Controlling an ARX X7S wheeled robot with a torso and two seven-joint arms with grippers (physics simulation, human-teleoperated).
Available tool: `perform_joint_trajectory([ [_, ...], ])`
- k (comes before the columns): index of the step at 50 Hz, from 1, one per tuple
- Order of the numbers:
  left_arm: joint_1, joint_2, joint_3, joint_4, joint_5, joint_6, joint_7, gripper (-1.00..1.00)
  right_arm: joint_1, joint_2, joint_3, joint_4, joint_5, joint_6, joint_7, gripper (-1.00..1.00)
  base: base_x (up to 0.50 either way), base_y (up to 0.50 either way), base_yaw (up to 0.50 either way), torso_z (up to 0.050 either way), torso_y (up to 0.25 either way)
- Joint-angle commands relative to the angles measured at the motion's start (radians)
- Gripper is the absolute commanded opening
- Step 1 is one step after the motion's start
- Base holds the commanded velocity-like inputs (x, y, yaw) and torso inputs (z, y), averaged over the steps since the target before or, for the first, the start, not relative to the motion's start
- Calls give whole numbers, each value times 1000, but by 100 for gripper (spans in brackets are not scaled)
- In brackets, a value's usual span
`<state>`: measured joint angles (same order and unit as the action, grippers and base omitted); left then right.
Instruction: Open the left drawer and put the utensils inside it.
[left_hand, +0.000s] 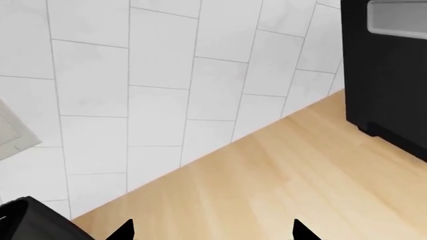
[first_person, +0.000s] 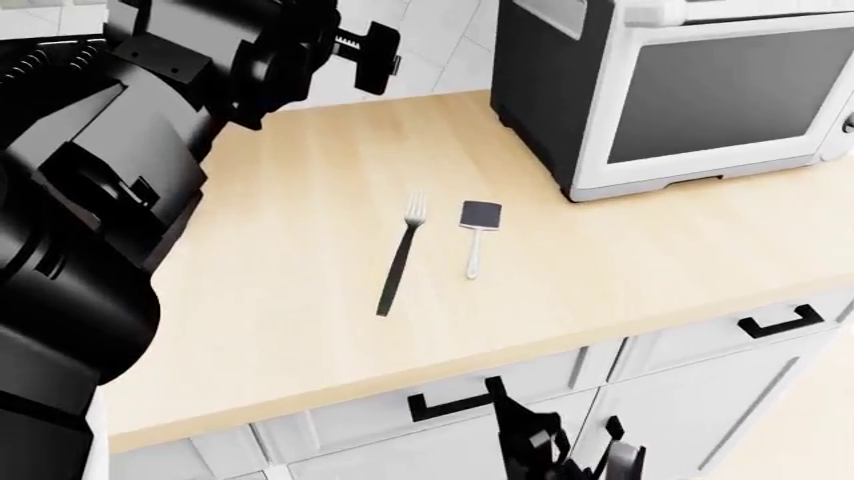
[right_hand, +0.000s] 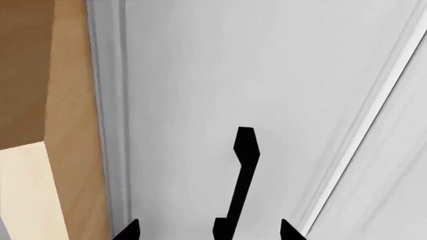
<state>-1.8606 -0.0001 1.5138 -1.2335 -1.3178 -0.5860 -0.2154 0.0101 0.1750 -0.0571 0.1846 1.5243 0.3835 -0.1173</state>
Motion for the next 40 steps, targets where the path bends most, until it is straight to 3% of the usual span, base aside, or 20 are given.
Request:
perform_joint_trajectory([
  [1, 3, 0, 1, 3, 0, -1, 3, 100, 44, -2, -12, 59, 7, 5, -15, 100, 0, 0, 0, 0, 0],
  [40, 14, 0, -2, -7, -2, 2, 9, 100, 162, -20, -44, 235, -11, -24, -10, 100, 0, 0, 0, 0, 0],
])
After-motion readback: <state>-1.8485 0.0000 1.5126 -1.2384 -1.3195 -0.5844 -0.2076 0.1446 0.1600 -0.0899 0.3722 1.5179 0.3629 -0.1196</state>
